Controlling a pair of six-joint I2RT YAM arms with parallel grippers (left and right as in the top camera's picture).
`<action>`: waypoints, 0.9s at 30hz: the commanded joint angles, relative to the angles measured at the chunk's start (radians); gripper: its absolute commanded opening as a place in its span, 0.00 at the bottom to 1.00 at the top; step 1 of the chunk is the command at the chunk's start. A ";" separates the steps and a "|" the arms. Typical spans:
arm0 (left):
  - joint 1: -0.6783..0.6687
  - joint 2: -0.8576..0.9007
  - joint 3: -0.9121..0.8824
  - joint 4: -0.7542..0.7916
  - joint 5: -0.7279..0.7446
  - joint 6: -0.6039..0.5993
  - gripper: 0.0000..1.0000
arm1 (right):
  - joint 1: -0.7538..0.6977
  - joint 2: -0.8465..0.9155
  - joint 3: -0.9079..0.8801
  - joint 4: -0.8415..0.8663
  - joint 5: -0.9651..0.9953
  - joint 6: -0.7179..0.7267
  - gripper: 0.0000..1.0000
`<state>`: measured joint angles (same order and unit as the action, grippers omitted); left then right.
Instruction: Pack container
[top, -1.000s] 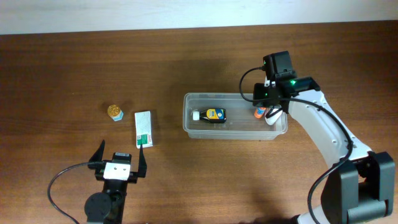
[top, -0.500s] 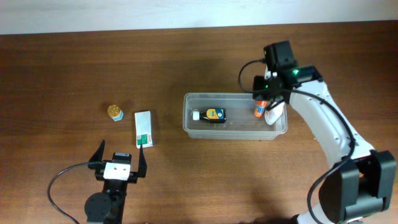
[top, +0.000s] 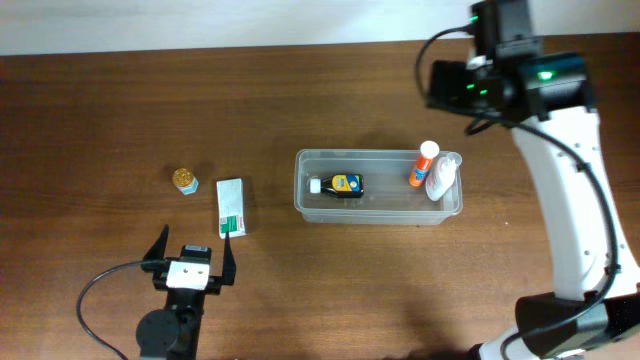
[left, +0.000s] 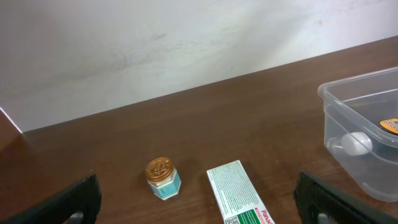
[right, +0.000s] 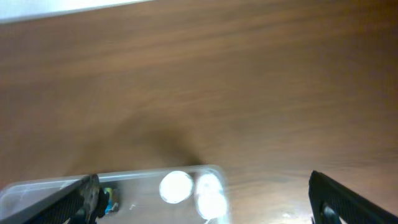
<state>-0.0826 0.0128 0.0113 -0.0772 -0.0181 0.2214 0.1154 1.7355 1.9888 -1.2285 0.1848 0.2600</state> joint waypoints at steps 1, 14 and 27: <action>0.005 -0.007 -0.002 -0.005 -0.003 0.012 0.99 | -0.177 0.002 0.021 -0.014 -0.028 0.007 0.98; 0.005 -0.007 -0.002 -0.005 -0.003 0.012 0.99 | -0.453 0.106 -0.015 -0.037 -0.129 0.007 0.98; 0.005 -0.007 -0.002 -0.005 -0.003 0.012 0.99 | -0.489 0.258 -0.016 -0.032 -0.129 0.007 0.98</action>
<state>-0.0826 0.0128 0.0113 -0.0772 -0.0181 0.2214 -0.3672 1.9846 1.9770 -1.2633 0.0471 0.2611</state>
